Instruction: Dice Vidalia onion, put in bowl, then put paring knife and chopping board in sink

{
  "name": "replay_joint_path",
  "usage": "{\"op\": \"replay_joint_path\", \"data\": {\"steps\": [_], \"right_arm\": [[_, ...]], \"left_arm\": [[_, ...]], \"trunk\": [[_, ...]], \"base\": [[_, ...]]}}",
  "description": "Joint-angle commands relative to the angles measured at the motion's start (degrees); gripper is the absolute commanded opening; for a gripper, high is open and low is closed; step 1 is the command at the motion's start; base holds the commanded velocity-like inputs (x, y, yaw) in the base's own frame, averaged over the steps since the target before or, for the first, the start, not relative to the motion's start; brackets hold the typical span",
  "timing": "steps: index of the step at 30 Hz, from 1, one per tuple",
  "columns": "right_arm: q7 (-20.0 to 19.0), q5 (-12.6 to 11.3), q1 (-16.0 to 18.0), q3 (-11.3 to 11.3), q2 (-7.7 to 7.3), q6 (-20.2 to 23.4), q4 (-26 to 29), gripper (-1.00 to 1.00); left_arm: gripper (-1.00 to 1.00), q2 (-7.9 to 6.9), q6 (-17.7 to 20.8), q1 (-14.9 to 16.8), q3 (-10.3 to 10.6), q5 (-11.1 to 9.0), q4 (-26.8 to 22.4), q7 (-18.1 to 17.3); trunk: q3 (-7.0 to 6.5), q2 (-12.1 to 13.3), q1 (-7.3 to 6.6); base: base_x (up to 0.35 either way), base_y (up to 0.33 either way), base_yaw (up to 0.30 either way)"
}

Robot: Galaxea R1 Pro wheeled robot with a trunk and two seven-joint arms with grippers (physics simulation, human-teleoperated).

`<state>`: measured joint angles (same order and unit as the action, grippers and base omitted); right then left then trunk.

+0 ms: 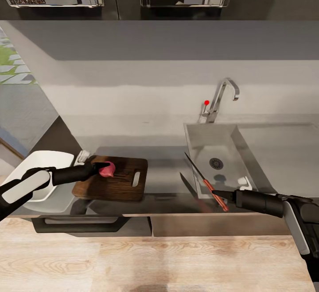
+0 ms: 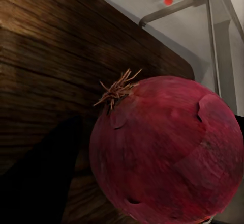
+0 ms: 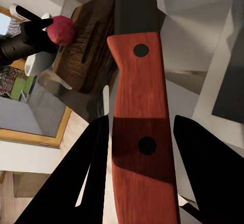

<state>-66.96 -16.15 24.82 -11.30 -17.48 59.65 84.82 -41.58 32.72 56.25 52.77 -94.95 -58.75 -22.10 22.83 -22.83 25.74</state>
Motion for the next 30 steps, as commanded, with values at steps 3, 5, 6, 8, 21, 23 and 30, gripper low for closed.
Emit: {"op": "replay_joint_path", "data": {"steps": [3,5,6,8,21,23,30], "right_arm": [[-0.39,-0.02,0.05,-0.03,-0.01,0.35,-0.01,-1.00],[-0.39,-0.02,0.05,-0.03,-0.01,0.35,-0.01,-1.00],[-0.39,-0.02,0.05,-0.03,-0.01,0.35,-0.01,-1.00],[-0.38,-0.02,0.05,-0.03,-0.01,0.35,-0.01,-1.00],[-0.40,-0.01,0.05,-0.03,-0.02,0.35,-0.01,-1.00],[-0.38,-0.02,0.05,-0.03,-0.02,0.35,-0.01,-1.00],[-0.37,0.01,0.05,-0.03,-0.01,0.35,-0.01,-1.00]], "left_arm": [[1.00,-0.08,-0.28,0.09,0.33,0.82,1.89,0.13],[1.00,-0.08,-0.30,0.09,0.32,0.82,1.90,0.13],[1.00,-0.08,-0.33,0.09,0.32,0.82,1.93,0.13],[1.00,-0.08,-0.35,0.09,0.32,0.82,1.95,0.13],[1.00,-0.08,-0.30,0.09,0.32,0.80,1.97,0.13],[1.00,-0.08,-0.29,0.09,0.32,0.81,1.97,0.13],[1.00,-0.08,-0.29,0.09,0.32,0.82,1.97,0.13]], "trunk": [[0.10,-0.09,0.05],[0.10,-0.09,0.05],[0.10,-0.09,0.05],[0.10,-0.09,0.05],[0.10,-0.09,0.05],[0.10,-0.09,0.05],[0.10,-0.09,0.05]], "base": [[0.000,0.000,0.000],[0.000,0.000,0.000],[0.000,0.000,0.000],[0.000,0.000,0.000],[0.000,0.000,0.040],[0.000,0.000,0.105],[0.000,0.000,0.110]]}}
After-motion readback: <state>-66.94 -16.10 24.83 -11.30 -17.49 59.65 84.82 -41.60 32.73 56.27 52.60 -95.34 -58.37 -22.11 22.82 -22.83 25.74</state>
